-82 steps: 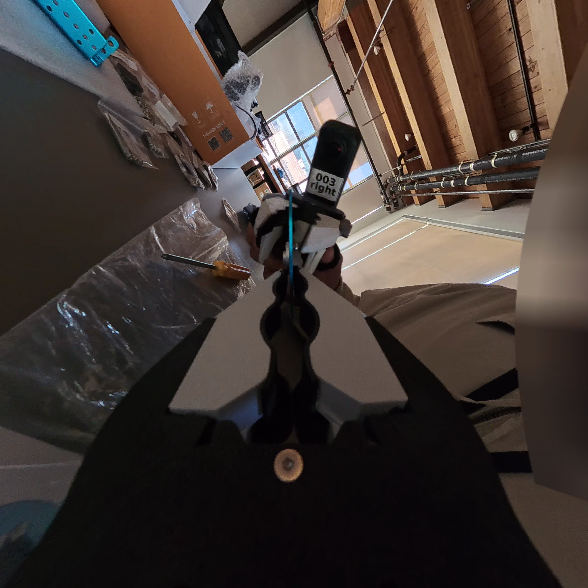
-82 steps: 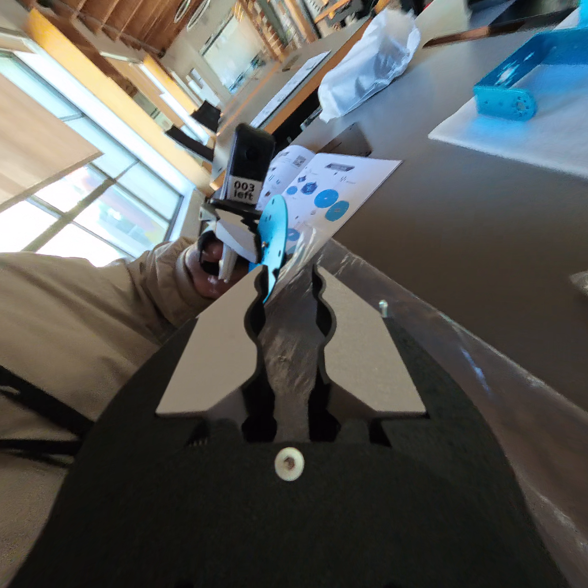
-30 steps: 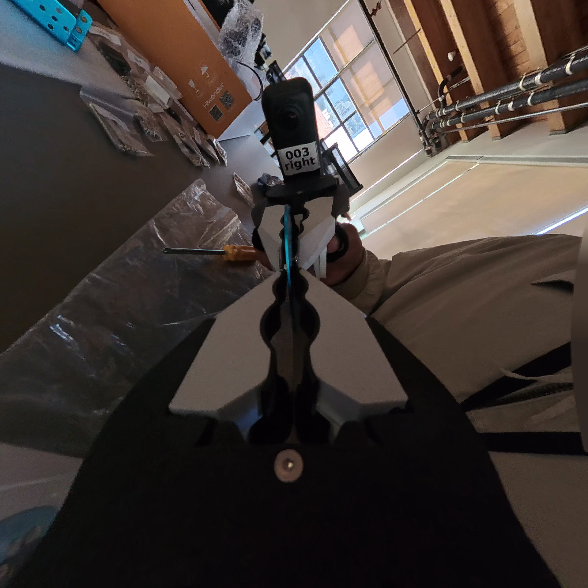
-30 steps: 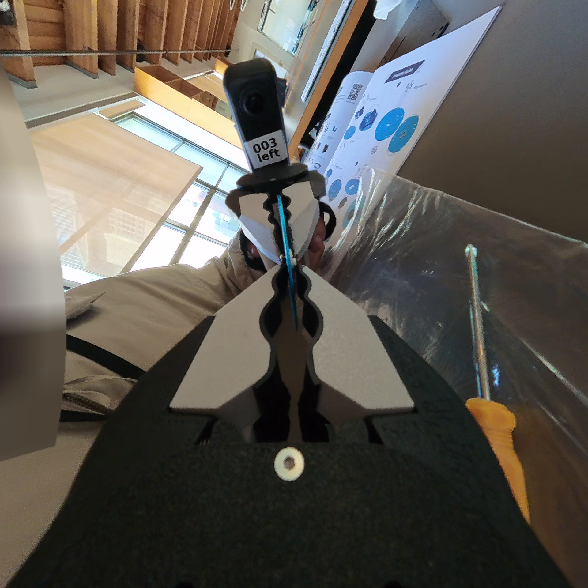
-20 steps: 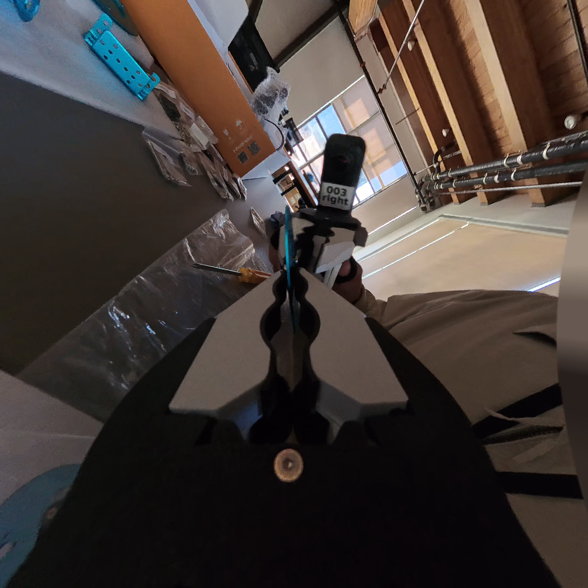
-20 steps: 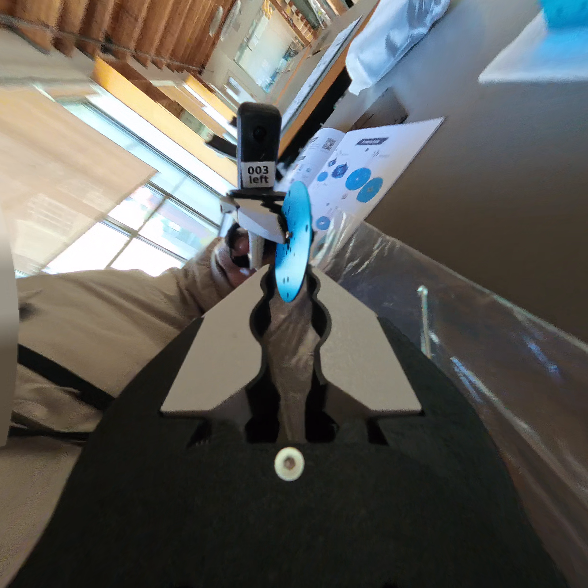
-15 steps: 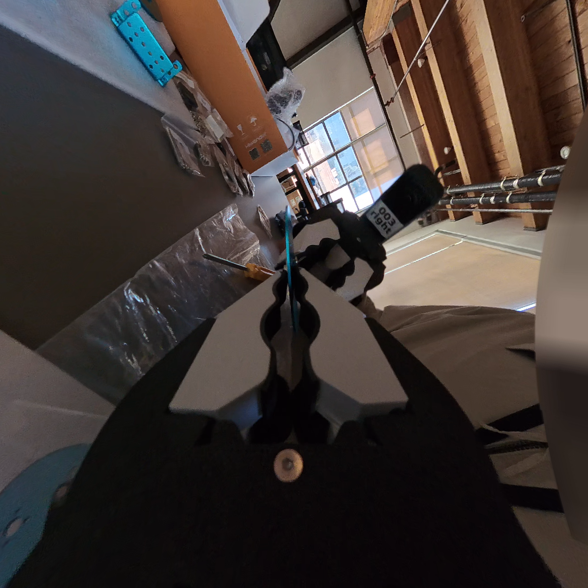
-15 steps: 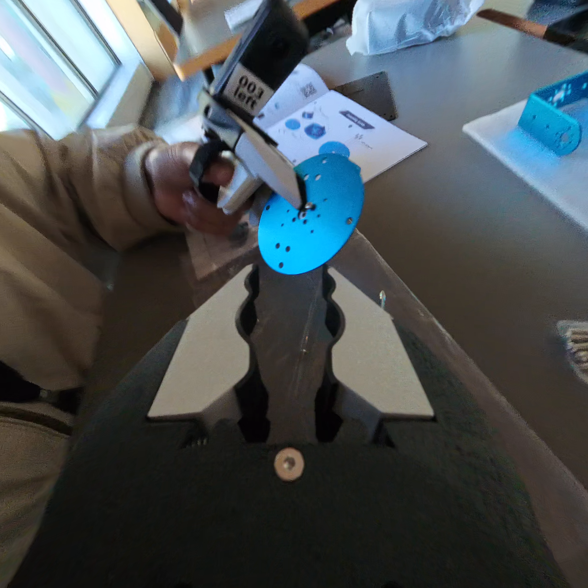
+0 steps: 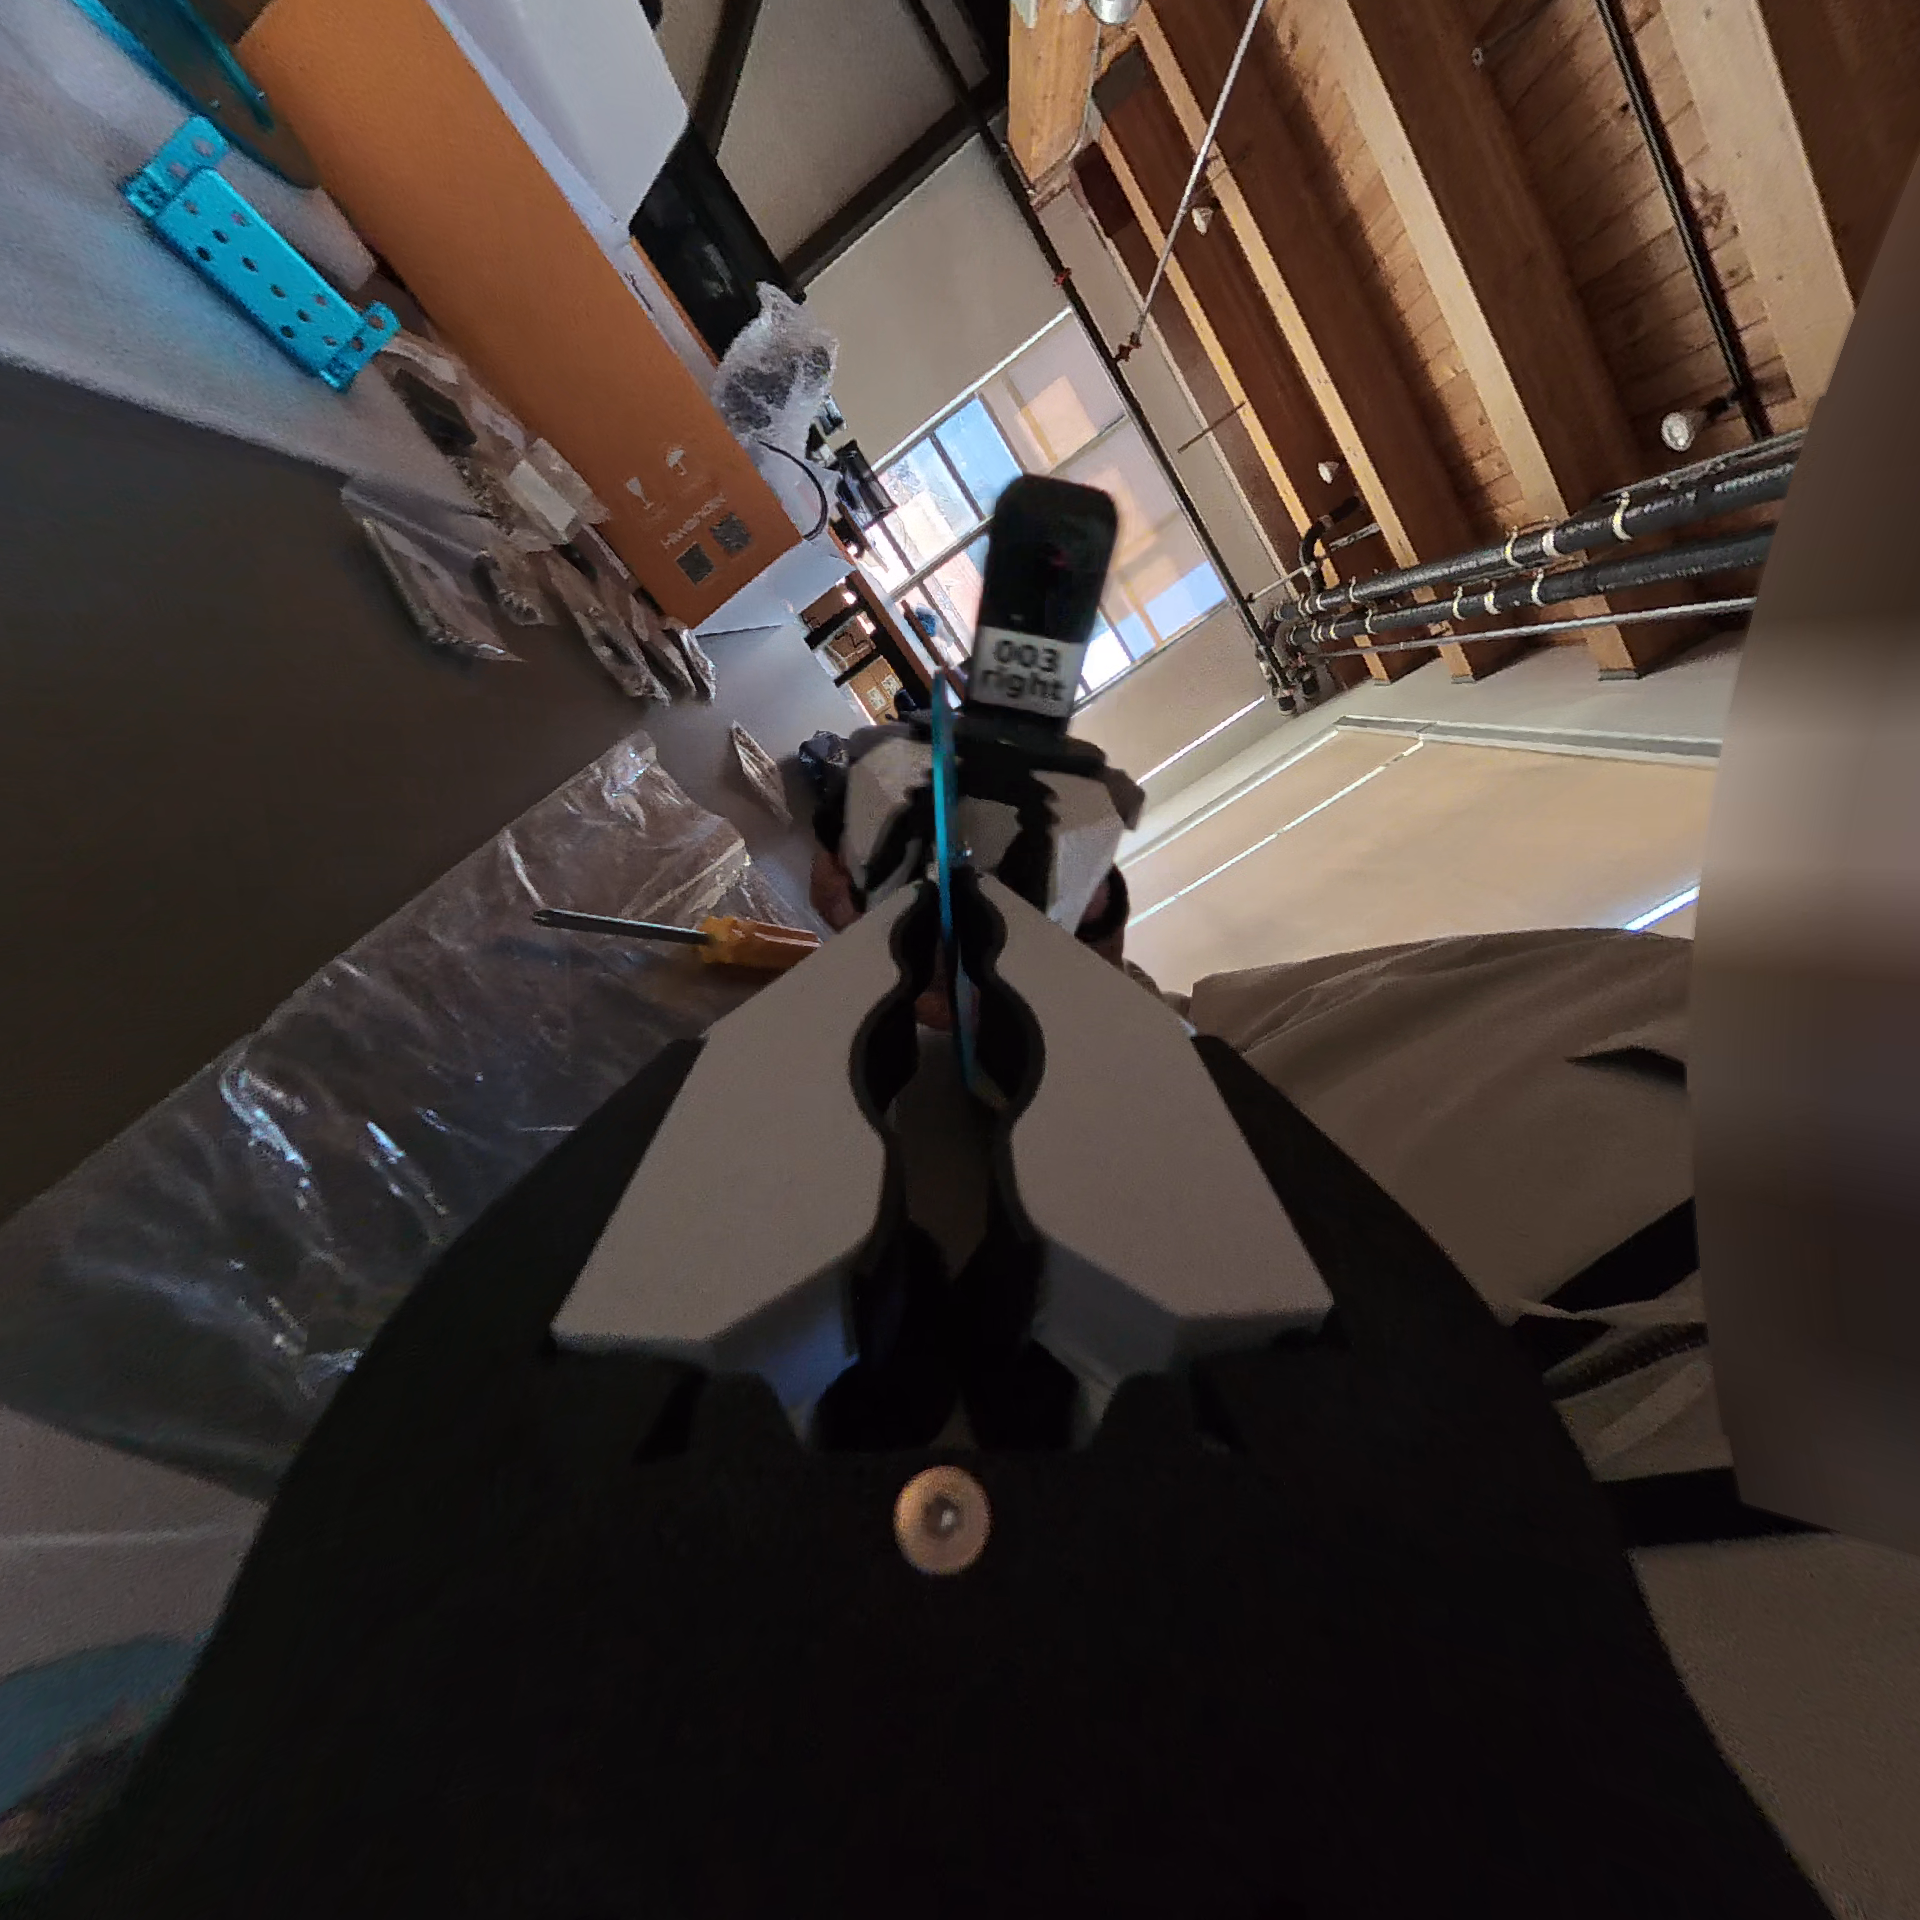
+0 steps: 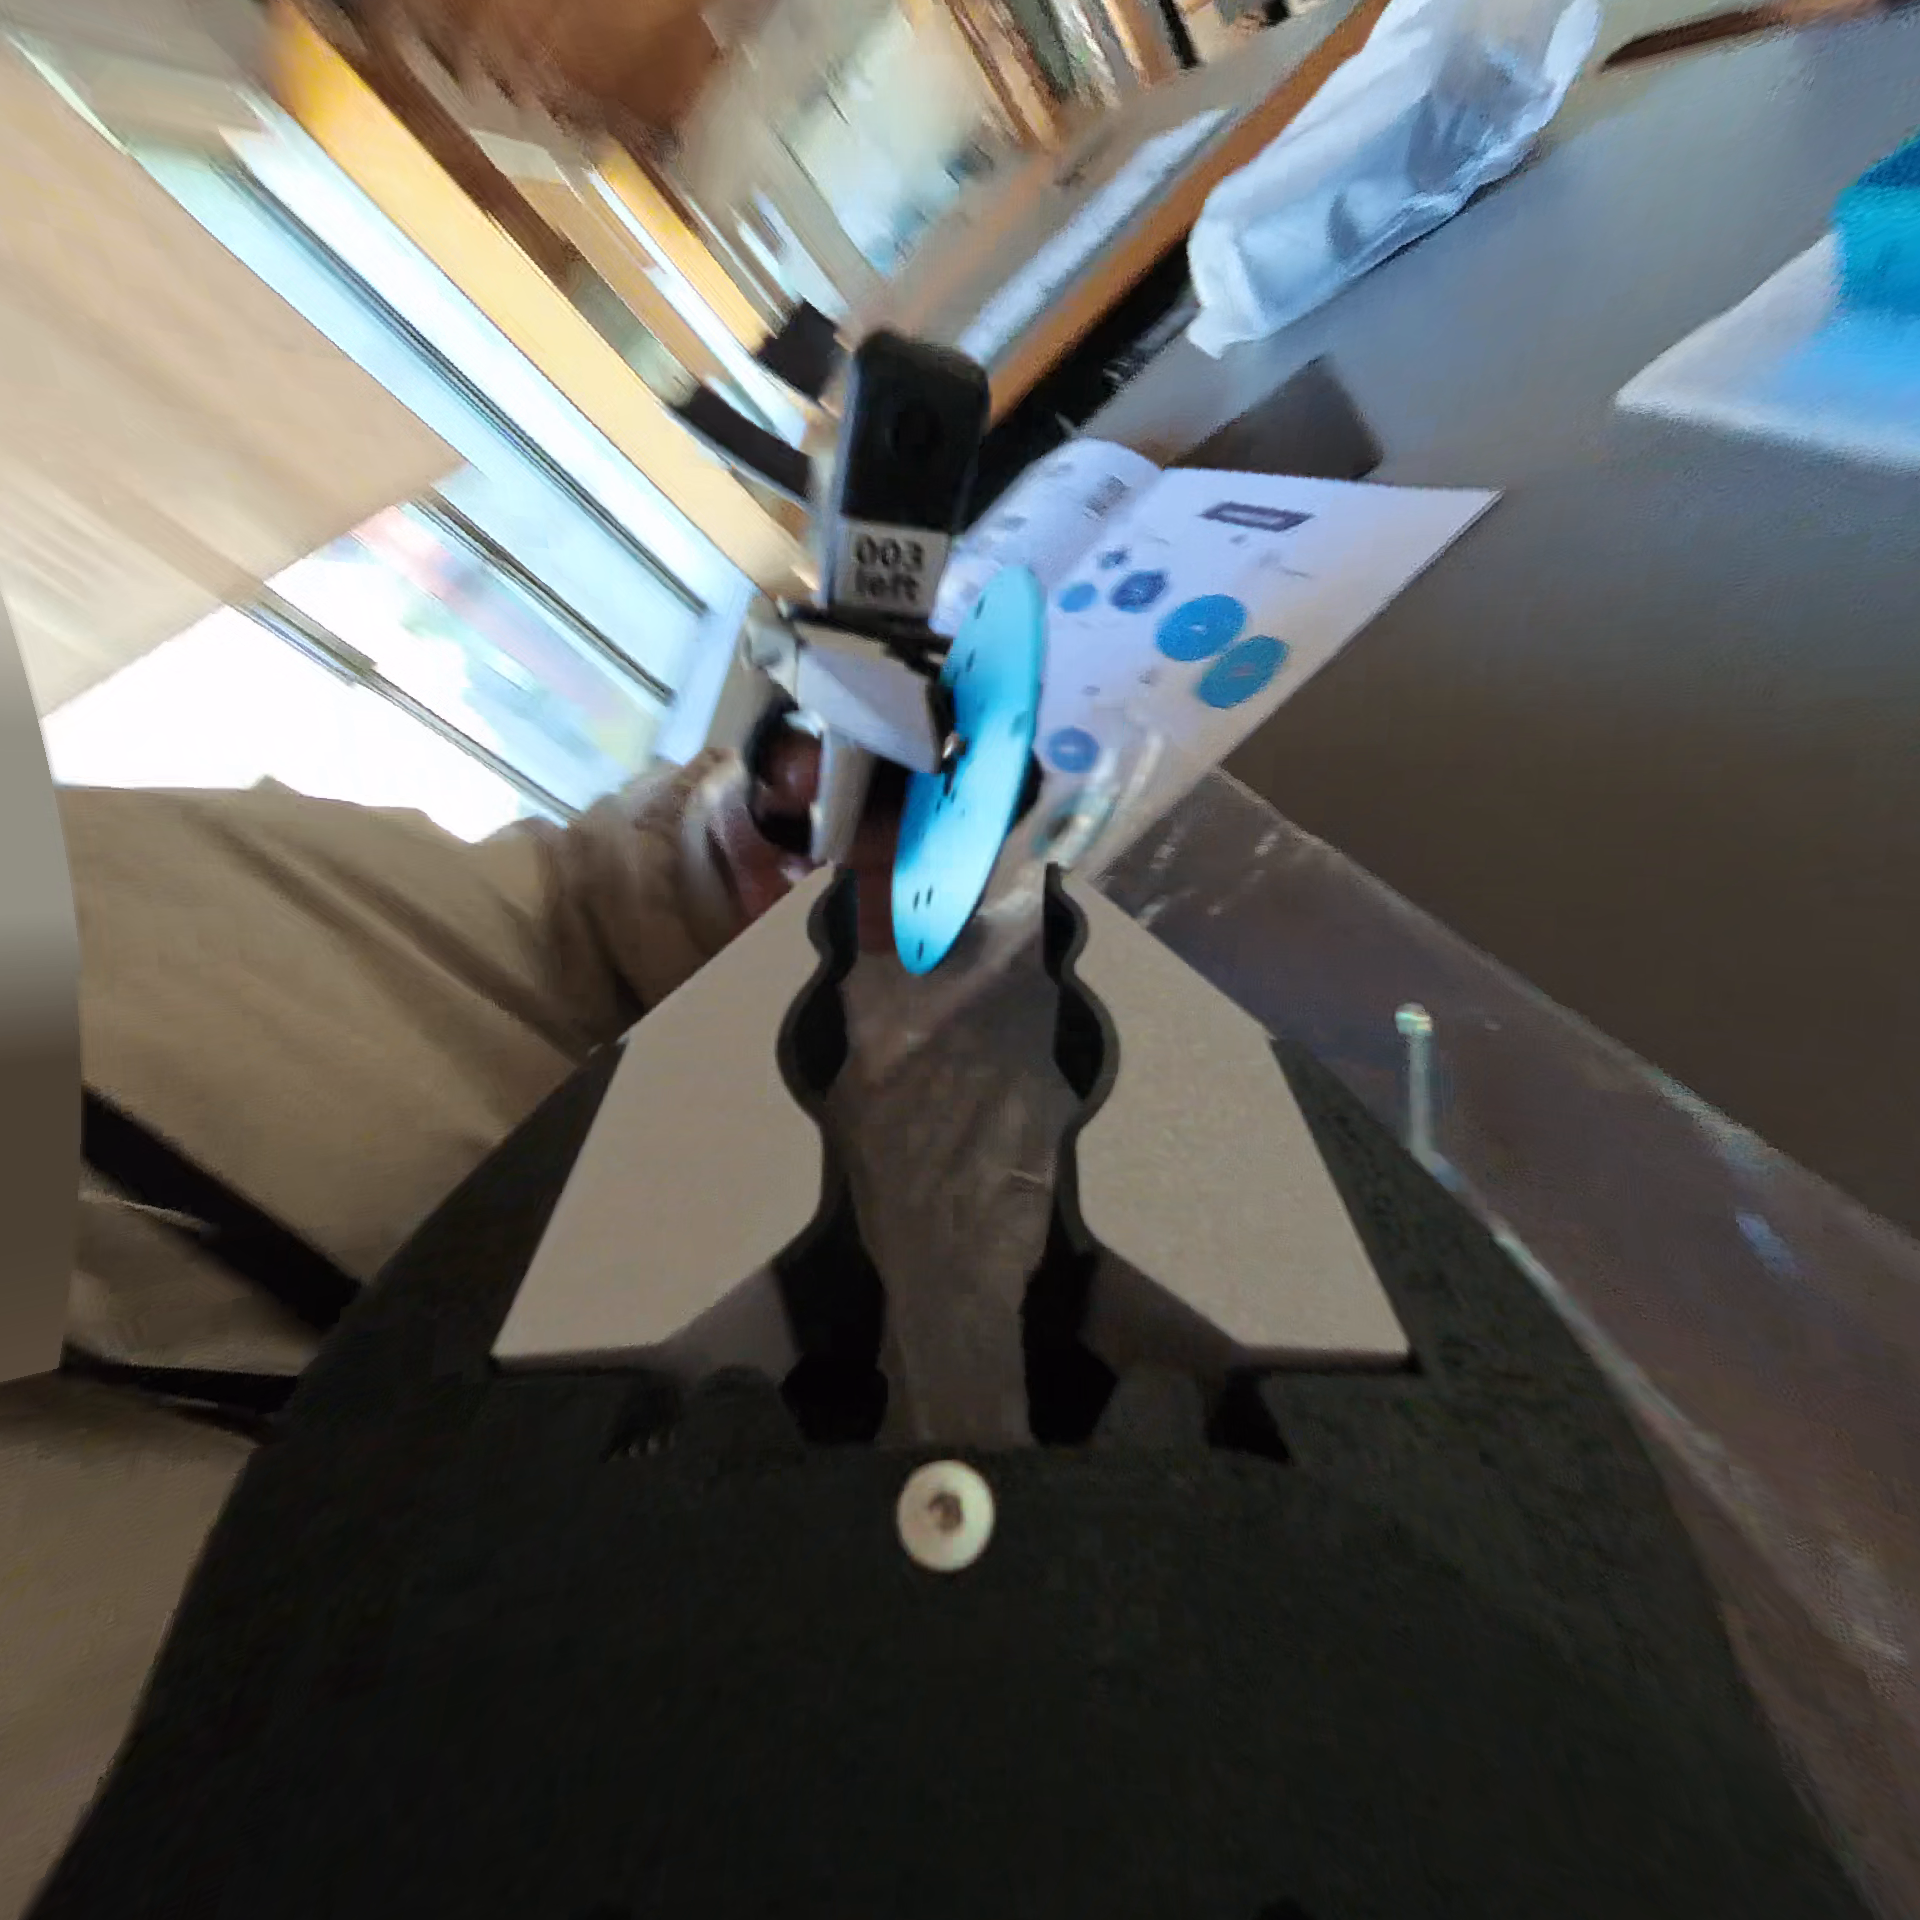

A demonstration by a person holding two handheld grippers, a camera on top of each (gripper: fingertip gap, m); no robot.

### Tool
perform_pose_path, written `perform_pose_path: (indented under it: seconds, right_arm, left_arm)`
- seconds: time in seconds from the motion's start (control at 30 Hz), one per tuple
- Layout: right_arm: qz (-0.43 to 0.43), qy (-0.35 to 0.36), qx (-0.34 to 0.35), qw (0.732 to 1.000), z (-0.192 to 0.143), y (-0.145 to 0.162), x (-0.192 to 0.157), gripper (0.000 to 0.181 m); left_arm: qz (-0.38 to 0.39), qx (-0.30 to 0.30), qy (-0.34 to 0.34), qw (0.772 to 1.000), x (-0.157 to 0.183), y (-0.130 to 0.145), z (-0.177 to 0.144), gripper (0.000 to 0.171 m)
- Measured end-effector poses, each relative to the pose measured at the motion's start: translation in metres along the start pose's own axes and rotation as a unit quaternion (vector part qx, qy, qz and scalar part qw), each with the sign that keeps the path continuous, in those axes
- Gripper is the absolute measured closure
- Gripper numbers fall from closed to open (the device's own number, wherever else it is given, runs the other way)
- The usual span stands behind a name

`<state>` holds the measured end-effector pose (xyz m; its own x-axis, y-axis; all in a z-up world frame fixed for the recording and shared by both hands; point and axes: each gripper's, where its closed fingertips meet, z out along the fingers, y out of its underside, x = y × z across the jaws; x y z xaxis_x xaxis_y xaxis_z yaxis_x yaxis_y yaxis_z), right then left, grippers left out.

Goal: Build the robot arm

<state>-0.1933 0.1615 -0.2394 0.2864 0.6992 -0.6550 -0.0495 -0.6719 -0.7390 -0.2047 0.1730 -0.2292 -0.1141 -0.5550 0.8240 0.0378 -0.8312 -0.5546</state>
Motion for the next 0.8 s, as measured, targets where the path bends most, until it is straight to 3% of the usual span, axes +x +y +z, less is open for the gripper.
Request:
perform_pose_path:
  seconds: [0.07, 0.17, 0.8]
  right_arm:
    - [0.083, -0.052, 0.030, 0.995, 0.002, -0.005, -0.001, 0.151]
    - [0.133, -0.095, 0.041, 0.986, 0.003, -0.003, -0.006, 0.178]
    - [0.158, -0.074, -0.002, 0.985, -0.001, 0.005, -0.001, 0.180]
  left_arm:
    - [0.014, -0.003, 0.001, 1.000, 0.003, 0.002, 0.003, 0.168]
    - [0.023, -0.004, 0.001, 1.000, 0.006, 0.006, 0.006, 0.168]
    - [-0.044, -0.026, 0.026, 0.998, -0.001, 0.013, 0.009, 0.166]
